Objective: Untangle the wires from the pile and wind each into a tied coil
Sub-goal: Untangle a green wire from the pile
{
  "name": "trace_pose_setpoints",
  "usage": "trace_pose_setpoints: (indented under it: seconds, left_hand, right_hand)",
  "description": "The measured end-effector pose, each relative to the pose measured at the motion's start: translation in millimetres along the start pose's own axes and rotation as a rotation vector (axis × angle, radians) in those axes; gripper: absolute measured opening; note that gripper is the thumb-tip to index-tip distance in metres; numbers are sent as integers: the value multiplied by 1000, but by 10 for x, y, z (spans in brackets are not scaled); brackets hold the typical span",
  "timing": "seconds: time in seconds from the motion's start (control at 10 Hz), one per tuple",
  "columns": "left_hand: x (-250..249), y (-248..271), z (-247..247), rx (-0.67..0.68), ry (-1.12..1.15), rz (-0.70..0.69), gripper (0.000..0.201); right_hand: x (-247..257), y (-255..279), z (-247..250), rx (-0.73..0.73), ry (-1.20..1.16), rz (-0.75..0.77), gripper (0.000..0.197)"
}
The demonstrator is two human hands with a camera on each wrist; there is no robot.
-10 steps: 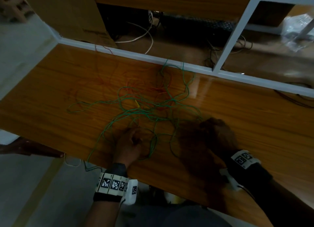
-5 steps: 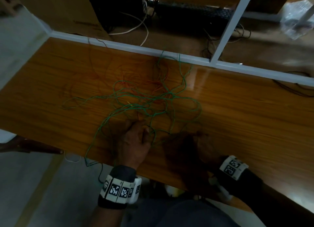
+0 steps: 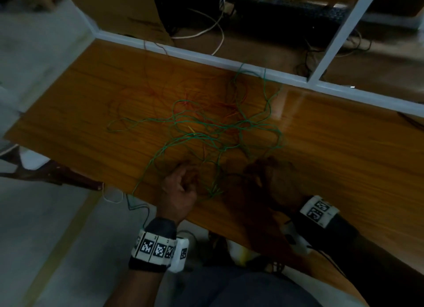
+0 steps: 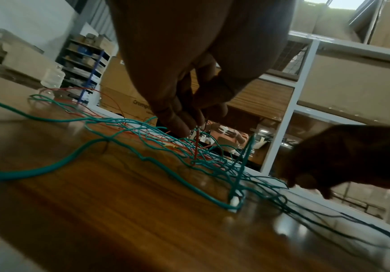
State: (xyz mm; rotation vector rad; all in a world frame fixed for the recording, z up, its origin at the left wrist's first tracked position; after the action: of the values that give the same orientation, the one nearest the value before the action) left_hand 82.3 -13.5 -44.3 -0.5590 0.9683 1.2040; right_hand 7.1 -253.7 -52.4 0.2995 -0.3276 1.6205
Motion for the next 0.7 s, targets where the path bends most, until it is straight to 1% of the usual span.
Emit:
trace_pose_setpoints:
  seconds: [0.1,0.2,0.3,0.4,0.5,0.6,0.7]
  left_hand:
    - [32,63,-42,-10,-48,0,41]
    - [93,104,-54,-42,-74,47,51]
    - [233,131,-67,-74,-27,172,55]
    - [282,164,-51,-98,-42,193,57]
    - [167,190,-113,45,-179,88,34]
    - [129,183,-216,172,-124,85,42]
    - [78,122,-248,102,28,128,57]
  right_hand:
    - [289,-250,-57,-97,-156,48,71]
    - [-36,-213,-490,134,-2,-165,72]
    - [-388,-173,-701,146,-352,-401,35]
    - [-295,-194,-487,211,-314,-252,39]
    - [-200,-229,-293,181,-323,-130,35]
    - [-139,-307,-216,200,-375,-127,23]
    - [-117,-306,-177,171,-452,-119,12]
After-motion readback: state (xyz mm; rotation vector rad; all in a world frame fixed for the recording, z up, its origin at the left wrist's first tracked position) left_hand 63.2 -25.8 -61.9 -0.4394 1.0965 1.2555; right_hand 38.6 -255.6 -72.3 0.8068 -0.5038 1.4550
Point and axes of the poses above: each hand's wrist, its own y-axis away from the middle knuckle, its own z-axis out of the back of the hand, x = y × z, the point moved 5 cm from there along -y, towards the middle knuckle, and after that the axes turned 2 degrees about z, right-handed, at the moved point
